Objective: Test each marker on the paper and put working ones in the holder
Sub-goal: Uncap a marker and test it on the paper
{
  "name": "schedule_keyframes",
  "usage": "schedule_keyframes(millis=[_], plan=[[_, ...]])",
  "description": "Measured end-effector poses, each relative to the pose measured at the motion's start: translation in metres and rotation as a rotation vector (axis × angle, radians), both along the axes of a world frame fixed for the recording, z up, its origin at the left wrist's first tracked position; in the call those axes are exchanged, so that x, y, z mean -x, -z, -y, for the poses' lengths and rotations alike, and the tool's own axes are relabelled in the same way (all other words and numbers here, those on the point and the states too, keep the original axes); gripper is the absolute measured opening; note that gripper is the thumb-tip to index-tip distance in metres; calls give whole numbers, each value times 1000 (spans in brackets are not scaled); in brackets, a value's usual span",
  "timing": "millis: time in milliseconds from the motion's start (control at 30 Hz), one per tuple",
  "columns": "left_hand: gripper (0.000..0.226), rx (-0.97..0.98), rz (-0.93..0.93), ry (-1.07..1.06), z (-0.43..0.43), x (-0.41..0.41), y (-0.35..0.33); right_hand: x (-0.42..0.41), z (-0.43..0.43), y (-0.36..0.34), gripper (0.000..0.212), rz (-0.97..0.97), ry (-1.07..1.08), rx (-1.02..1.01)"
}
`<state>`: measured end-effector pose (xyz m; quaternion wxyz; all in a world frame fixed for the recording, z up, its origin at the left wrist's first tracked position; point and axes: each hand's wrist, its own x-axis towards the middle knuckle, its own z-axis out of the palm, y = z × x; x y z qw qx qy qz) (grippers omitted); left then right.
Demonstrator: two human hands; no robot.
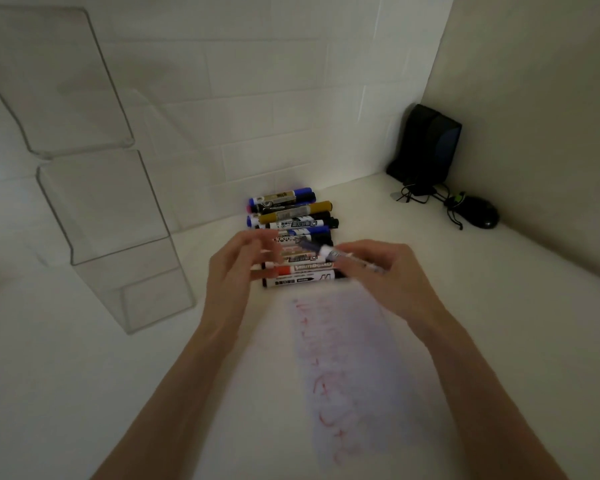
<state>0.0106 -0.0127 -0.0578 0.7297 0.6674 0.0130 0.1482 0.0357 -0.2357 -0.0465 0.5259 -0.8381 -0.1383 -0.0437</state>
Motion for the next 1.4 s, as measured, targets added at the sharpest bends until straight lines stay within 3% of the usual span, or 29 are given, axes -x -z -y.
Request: schedule_keyframes(millis=[100,233,367,500,567,667,800,933,1033,1167,1233,1300,1400], plan=[[27,-216,112,-30,-6,2,10,-17,22,14,26,49,329,153],[26,-421,116,-75,-3,2,16,-27,45,39,28,146,642,476],[23,-626,89,-139,-5,2,24,-34,52,51,25,174,780,688],[15,-1025,78,-181,-8,2,32,-33,45,50,33,252,815,670],[19,-1117,53,-184,-11,2,33,-30,36,47,33,344,757,637],[22,-1123,12,-168,-14,1,33,-23,19,44,28,434,624,582],[17,-1099,74,-129,-14,0,33,-18,1,42,27,336,430,518],[12,-960,99,-140,-12,1,30,-11,-12,32,34,472,128,337],[8,-745,106,-125,-11,2,25,-8,-23,38,41,608,-12,516],[10,-582,182,-93,-7,6,10,-10,-29,37,34,774,65,573],[10,-381,201,-36,-2,8,4,-4,-32,34,26,696,63,460],[16,-261,191,41,1,11,0,3,-37,28,15,435,37,211],[27,-382,145,137,6,12,7,12,-48,18,26,93,23,-122]])
